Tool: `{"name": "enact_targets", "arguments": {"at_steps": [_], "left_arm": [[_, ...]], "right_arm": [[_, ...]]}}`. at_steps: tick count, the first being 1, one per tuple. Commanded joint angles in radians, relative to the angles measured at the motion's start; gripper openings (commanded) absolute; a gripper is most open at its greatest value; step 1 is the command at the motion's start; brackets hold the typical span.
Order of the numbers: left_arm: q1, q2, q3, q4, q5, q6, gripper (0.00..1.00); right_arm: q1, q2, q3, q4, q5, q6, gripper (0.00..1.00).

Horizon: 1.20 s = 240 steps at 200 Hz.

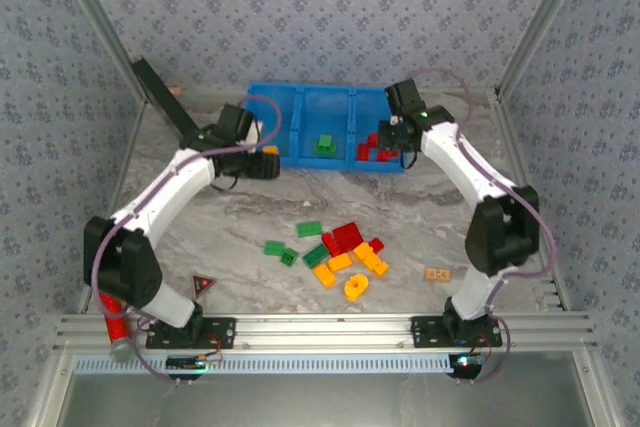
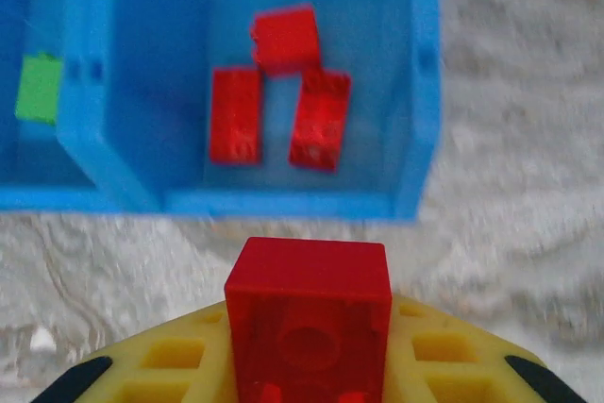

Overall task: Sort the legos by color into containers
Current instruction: Place the lego in the container.

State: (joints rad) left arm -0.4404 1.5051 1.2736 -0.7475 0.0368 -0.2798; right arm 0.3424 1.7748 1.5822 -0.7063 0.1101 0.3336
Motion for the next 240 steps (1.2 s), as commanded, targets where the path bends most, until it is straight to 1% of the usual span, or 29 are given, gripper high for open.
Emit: {"name": "enact_targets", "arguments": {"at_steps": [1,19,39,57,75,99,115,181,184,197,228,240], "left_arm": [[-0.083,-0.043,-0.114,-0.042,-0.015,-0.079,0.79],[-0.143,-0.037,-0.189,-0.037,-0.022,-0.133,0.79],[-0.19,-0.031,-0.248,-0.005,-0.024,-0.182,0.8],[-0.204,-0.017,-0.29,0.029,0.0,-0.208,0.8],[-0.223,-0.001,-0.299,0.029,0.002,-0.214,0.8],[-0.243,0.02,-0.312,0.043,0.019,-0.234,0.8],[-0.253,0.043,-0.318,0.048,0.01,-0.237,0.8],[-0.253,0.094,-0.348,0.062,-0.006,-0.265,0.8],[-0.254,0.097,-0.35,0.087,-0.006,-0.266,0.8],[-0.254,0.108,-0.352,0.092,-0.003,-0.269,0.79],[-0.256,0.136,-0.363,0.104,0.003,-0.273,0.77],[-0.257,0.156,-0.366,0.109,0.013,-0.274,0.76]], "right_arm": [[-0.004,0.132,0.133,-0.014,0.029,-0.062,0.31],[-0.012,0.237,0.243,-0.039,-0.001,-0.065,0.31],[-0.017,0.323,0.331,-0.071,-0.003,-0.075,0.32],[-0.028,0.375,0.376,-0.083,-0.009,-0.08,0.32],[-0.039,0.419,0.418,-0.102,-0.014,-0.083,0.33],[-0.051,0.457,0.444,-0.105,-0.02,-0.088,0.34],[-0.058,0.477,0.453,-0.105,-0.026,-0.085,0.36],[-0.052,0.476,0.435,-0.074,-0.048,-0.096,0.48],[-0.052,0.476,0.437,-0.076,-0.049,-0.097,0.49],[-0.05,0.469,0.44,-0.08,-0.049,-0.1,0.5],[-0.047,0.393,0.4,-0.087,-0.056,-0.105,0.52],[-0.046,0.336,0.359,-0.084,-0.055,-0.105,0.53]]}}
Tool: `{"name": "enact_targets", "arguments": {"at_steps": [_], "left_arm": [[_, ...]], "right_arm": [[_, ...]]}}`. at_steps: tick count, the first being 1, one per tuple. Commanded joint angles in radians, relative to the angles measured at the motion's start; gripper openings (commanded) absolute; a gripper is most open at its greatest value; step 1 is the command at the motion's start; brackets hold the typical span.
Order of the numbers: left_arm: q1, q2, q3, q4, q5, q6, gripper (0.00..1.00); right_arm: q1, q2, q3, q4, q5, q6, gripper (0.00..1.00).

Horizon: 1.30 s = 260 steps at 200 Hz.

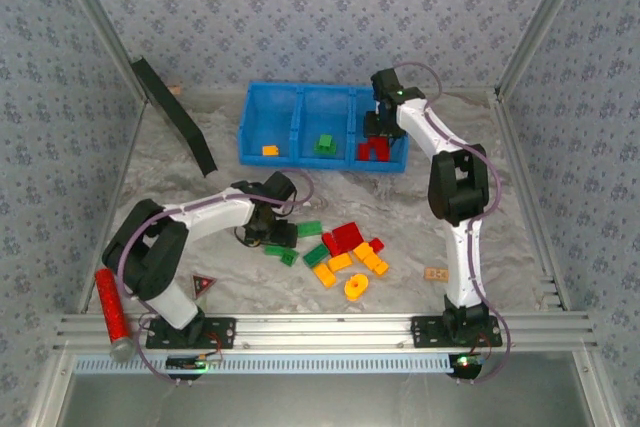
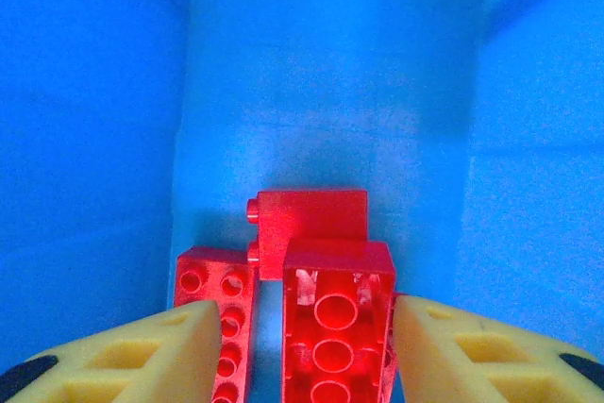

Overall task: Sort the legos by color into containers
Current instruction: Place the lego in the container, then pick up the lego from the middle-left of the table, then place the lego in the container.

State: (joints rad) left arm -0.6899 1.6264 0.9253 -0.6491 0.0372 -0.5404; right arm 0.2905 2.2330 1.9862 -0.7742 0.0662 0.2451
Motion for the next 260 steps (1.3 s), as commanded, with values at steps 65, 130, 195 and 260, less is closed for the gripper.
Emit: {"name": "enact_targets", "arguments": {"at_steps": [65,130,195,260], "left_arm": [[-0.011,0.075,-0.026,0.012,0.026,-0.006,0.58],[-0.007,0.004,-0.007,-0.061,0.017,0.038,0.41],[0.048,-0.002,0.24,-0.123,0.013,0.122,0.34],[0.086,0.106,0.592,-0.101,-0.013,0.169,0.34]], "right_arm": [[0.023,-0.486,-0.382,-0.007,-0.004,0.047,0.6],[0.104,-0.88,-0.89,-0.007,-0.119,0.187,0.69],[0.36,-1.192,-1.287,0.1,-0.097,0.261,0.82],[0.533,-1.201,-1.409,0.208,-0.033,0.322,0.86]]}}
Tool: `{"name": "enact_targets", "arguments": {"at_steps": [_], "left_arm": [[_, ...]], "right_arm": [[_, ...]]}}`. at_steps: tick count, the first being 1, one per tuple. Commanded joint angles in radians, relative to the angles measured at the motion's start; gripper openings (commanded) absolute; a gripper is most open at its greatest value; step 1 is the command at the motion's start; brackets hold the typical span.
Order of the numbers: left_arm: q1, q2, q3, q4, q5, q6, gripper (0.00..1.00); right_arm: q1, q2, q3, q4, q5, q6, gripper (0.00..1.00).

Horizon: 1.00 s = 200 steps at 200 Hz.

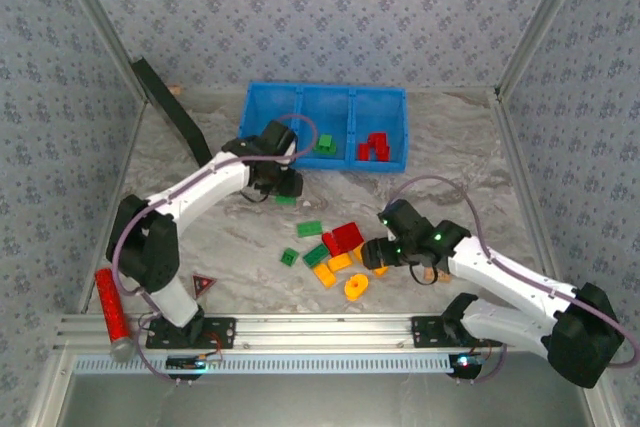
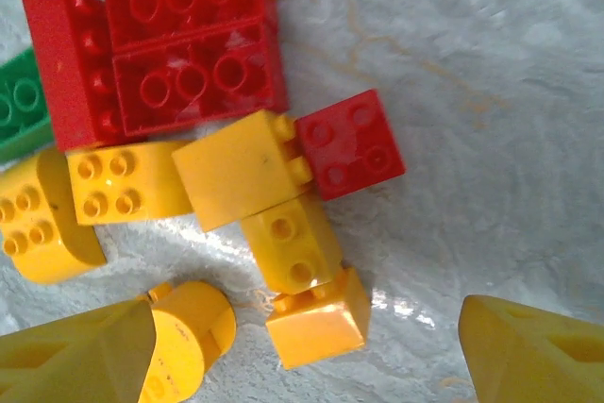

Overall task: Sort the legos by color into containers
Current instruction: Place the lego in the container.

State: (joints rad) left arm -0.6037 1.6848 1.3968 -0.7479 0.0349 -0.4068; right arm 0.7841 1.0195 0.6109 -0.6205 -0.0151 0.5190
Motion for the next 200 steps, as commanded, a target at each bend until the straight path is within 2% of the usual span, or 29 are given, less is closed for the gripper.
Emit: {"name": "enact_targets", "arguments": {"at_steps": [1,33,62,108,144,173,200], "left_arm": [[0.0,0.05,0.125,-0.001,-0.011,0.036,0.34],[0.001,0.164,0.29,0.016,-0.024,0.044,0.34],[0.004,0.306,0.459,0.025,-0.037,0.043,0.34],[-0.003,0.515,0.745,-0.051,-0.04,0.054,0.34],[-0.002,0.597,0.827,-0.092,-0.087,0.068,0.34],[-0.002,0.647,0.866,-0.106,-0.087,0.063,0.35],[0.002,0.692,0.916,-0.122,-0.081,0.055,0.37]], "right_arm": [[0.042,0.014,-0.035,0.055,0.049,0.049,0.86],[0.078,0.057,-0.054,0.074,0.076,0.064,0.85],[0.078,0.102,-0.045,0.043,0.115,0.071,0.8],[0.077,0.116,-0.053,0.061,0.123,0.074,0.77],[0.073,0.151,-0.058,0.08,0.116,0.063,0.68],[0.074,0.163,-0.073,0.095,0.106,0.062,0.66],[0.072,0.163,-0.079,0.097,0.098,0.065,0.6]]}}
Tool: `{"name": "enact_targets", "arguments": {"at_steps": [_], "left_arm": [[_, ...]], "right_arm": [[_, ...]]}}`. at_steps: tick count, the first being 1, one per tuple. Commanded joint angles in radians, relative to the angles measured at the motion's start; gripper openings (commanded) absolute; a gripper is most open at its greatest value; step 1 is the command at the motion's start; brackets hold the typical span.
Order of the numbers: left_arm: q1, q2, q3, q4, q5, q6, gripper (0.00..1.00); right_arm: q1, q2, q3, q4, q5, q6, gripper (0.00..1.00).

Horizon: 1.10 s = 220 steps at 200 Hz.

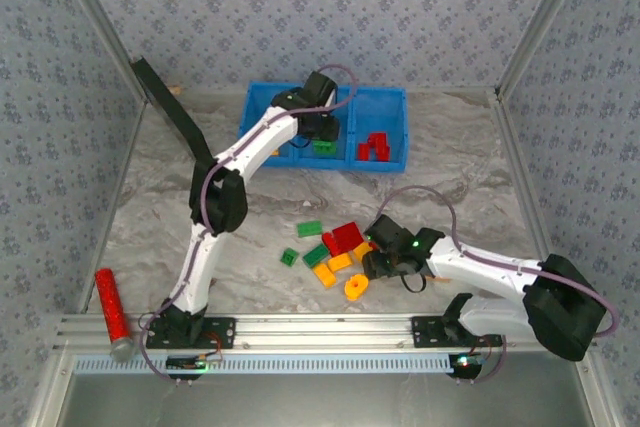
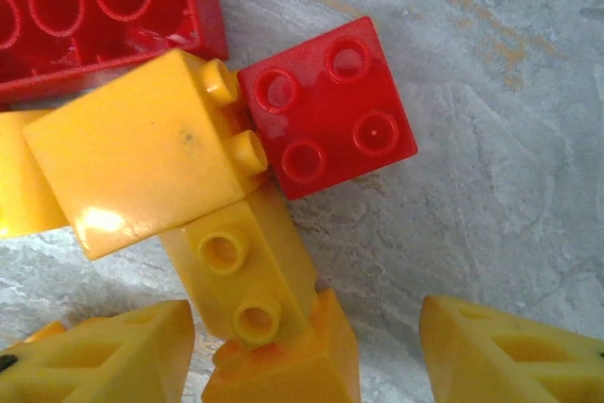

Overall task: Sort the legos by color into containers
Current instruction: Place the lego in the container.

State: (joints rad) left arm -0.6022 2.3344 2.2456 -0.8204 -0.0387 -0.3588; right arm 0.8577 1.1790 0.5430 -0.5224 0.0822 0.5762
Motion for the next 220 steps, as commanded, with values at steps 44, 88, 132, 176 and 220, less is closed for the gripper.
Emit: {"name": "enact_targets", "arguments": {"at_steps": [44,88,132,176,220], "left_arm": [[-0.001,0.086,0.141,-0.071,0.007,0.001,0.46],[0.008,0.105,0.181,-0.086,0.019,0.001,0.54],[0.009,0.103,0.203,-0.079,0.034,0.01,0.62],[0.016,0.086,0.239,-0.084,0.071,0.014,0.66],[0.028,-0.041,0.252,-0.141,0.123,0.073,0.66]], "right_arm": [[-0.001,0.006,-0.014,0.004,-0.004,0.008,0.47],[0.005,0.003,-0.015,-0.011,-0.023,0.017,0.38],[0.023,-0.057,0.008,-0.07,-0.059,0.044,0.35],[0.019,-0.18,0.056,-0.19,-0.089,0.044,0.33],[-0.041,-0.158,0.241,-0.27,-0.112,-0.035,0.33]]}}
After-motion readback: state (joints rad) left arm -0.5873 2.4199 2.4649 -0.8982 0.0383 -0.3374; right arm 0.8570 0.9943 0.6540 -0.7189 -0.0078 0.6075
